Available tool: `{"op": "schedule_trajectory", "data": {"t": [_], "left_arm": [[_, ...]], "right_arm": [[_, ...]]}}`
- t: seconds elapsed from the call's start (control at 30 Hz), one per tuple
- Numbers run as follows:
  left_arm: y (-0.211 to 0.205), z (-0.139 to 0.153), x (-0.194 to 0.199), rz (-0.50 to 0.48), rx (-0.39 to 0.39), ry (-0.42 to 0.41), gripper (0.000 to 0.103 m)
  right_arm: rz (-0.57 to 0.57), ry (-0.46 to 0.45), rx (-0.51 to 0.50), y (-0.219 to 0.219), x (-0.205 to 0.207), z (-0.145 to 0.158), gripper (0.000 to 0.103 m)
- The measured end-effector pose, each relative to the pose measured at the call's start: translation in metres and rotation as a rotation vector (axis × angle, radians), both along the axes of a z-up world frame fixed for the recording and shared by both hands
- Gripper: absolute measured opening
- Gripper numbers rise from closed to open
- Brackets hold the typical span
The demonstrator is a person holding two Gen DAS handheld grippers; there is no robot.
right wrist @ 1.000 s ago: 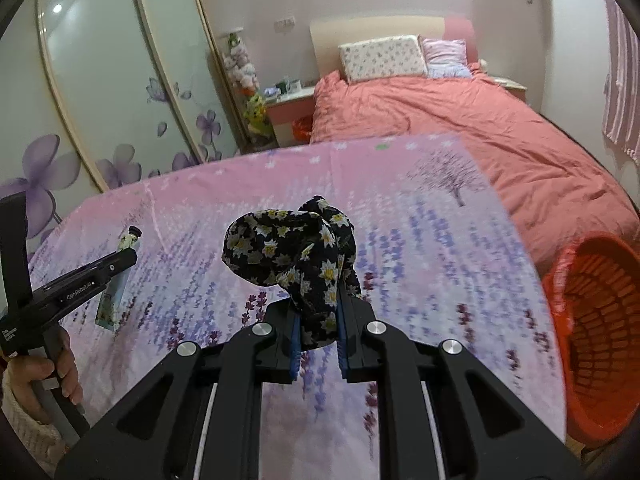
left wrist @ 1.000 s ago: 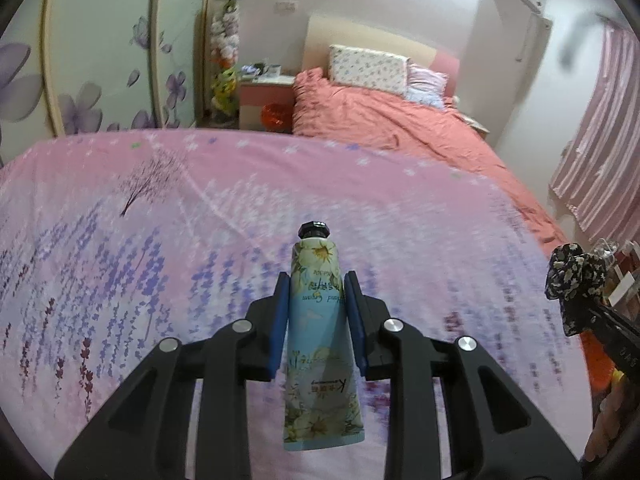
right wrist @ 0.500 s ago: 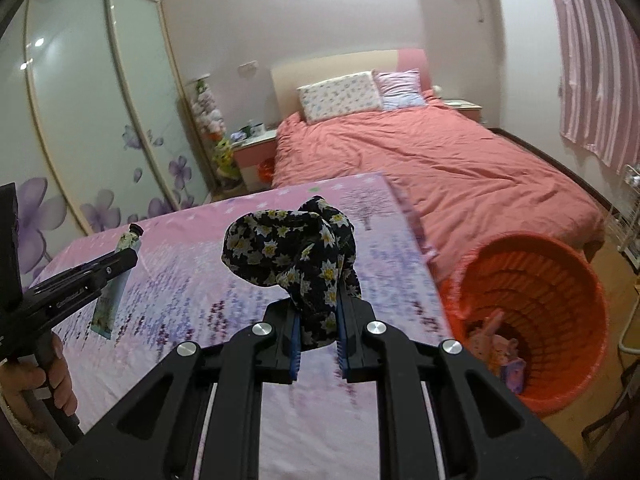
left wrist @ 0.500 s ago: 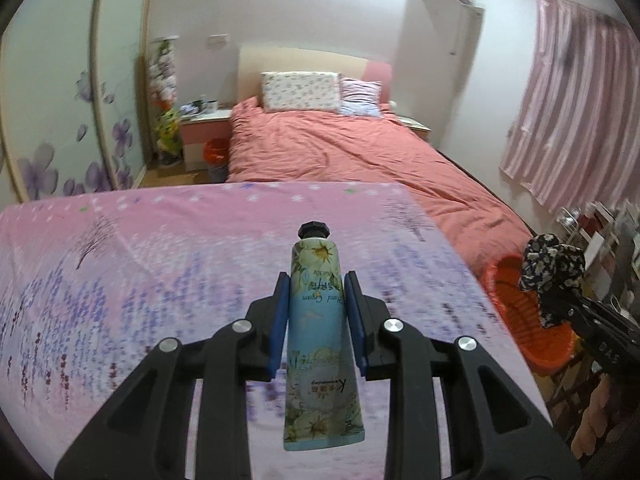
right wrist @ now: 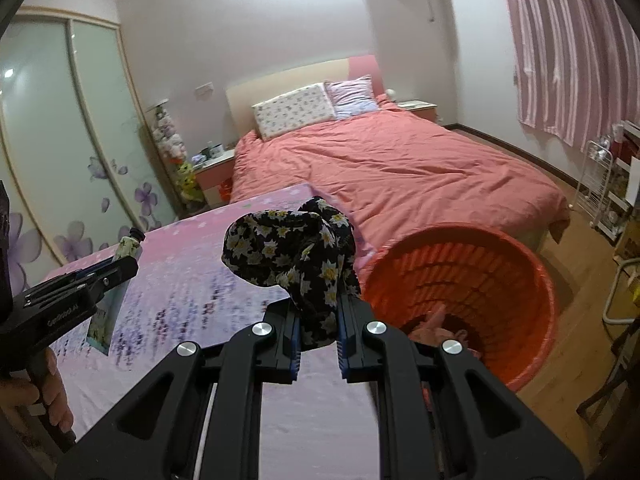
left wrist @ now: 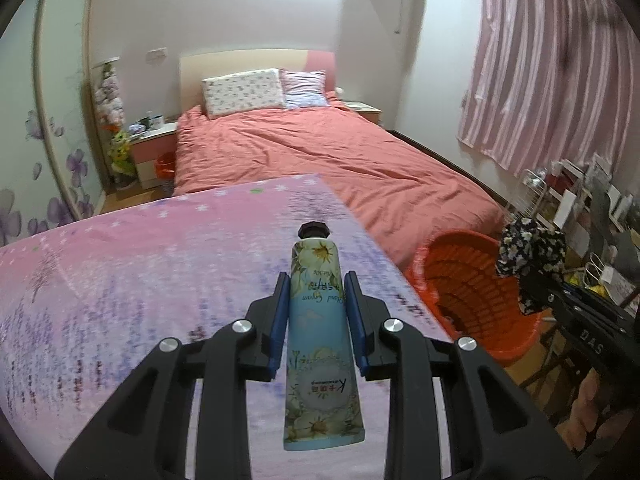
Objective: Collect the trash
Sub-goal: 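Carry the scrunchie and lotion tube to the orange basket and release both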
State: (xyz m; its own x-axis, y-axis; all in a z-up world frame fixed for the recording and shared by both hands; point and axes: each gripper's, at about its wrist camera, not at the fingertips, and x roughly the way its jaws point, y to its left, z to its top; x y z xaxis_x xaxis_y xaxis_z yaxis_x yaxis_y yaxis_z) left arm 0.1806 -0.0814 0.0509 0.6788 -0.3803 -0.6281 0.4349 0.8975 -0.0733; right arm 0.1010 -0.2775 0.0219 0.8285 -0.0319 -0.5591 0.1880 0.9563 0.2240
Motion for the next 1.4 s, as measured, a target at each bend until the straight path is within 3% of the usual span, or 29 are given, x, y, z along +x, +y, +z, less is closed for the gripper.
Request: {"op": "schedule_trajectory", "data": {"t": [0.33, 0.57, 0.67, 0.8, 0.93, 1.1, 1.17, 1.27, 1.4], "left_arm": [[-0.095, -0.01, -0.008, -0.162, -0.009, 0.035, 0.028], [-0.169, -0.033, -0.005, -0.272, -0.019, 0.086, 0.028], [-0.193, -0.048, 0.002, -0.292, -0.009, 0.115, 0.028], [-0.213, -0.067, 0.017, -0.278, 0.003, 0.16, 0.039], [-0.204, -0.075, 0.024, -0.242, 0.026, 0.147, 0.049], [-0.164, -0.065, 0.015, -0.164, 0.036, 0.081, 0.08], [-0.146, -0.057, 0.005, -0.123, 0.032, 0.045, 0.095], [-0.116, -0.044, -0.012, -0.066, 0.036, -0.014, 0.099], [-0.077, -0.035, -0.036, 0.036, 0.081, -0.057, 0.099]], "right_arm": [[-0.114, 0.019, 0.051, -0.06, -0.002, -0.015, 0.014], [-0.182, 0.034, 0.101, -0.106, 0.009, -0.029, 0.015], [-0.189, 0.068, 0.12, -0.119, 0.022, -0.04, 0.024], [-0.206, 0.097, 0.155, -0.133, 0.026, -0.056, 0.051], [-0.224, 0.1, 0.151, -0.135, 0.019, -0.061, 0.061], [-0.265, 0.075, 0.053, -0.117, 0.0, -0.047, 0.095], [-0.294, 0.068, -0.016, -0.105, -0.012, -0.038, 0.1], [-0.322, 0.071, -0.134, -0.086, -0.025, -0.025, 0.1], [-0.294, 0.054, -0.188, -0.06, -0.049, -0.013, 0.1]]}}
